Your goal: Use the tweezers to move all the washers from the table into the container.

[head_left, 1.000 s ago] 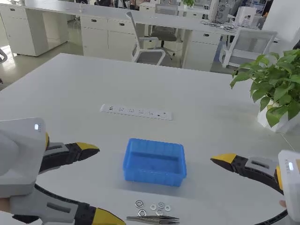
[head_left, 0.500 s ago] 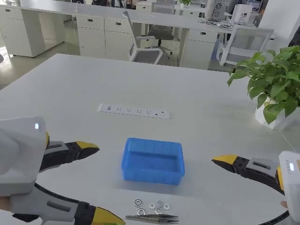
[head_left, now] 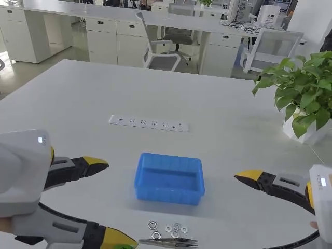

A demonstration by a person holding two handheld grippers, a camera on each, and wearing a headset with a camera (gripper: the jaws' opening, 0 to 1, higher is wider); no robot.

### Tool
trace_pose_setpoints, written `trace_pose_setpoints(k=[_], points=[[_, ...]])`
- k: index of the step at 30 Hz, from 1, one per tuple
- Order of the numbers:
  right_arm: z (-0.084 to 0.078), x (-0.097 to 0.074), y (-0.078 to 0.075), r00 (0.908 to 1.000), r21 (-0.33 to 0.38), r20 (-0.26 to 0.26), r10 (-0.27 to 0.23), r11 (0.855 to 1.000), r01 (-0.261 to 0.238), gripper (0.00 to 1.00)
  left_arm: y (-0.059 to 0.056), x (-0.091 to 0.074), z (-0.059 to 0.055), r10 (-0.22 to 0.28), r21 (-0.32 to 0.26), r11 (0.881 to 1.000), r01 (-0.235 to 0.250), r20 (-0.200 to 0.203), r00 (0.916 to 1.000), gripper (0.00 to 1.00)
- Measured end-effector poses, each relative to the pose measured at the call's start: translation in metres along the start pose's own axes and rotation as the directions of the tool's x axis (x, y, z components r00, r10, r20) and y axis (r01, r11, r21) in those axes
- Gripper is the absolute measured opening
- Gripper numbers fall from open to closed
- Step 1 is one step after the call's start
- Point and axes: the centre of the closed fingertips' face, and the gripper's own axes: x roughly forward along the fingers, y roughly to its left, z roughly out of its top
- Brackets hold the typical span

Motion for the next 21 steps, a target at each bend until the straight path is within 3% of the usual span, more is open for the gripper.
trace_pose_setpoints(k=[7, 21], points=[[-0.0016, 0.0000, 0.0018, 1.0000, 0.002, -0.006, 0.004, 1.000, -0.004, 0.90, 0.0082, -0.0010, 0.0037, 0.028, -0.041, 0.999, -0.027, 0.025, 0.9993, 0.95], [-0.0030, 0.0023, 0.0033, 0.9998, 0.000, -0.015, 0.014, 1.000, -0.014, 0.90, 0.0082, 0.0023, 0.0008, 0.035, 0.045, 0.998, -0.036, 0.017, 0.9992, 0.99]])
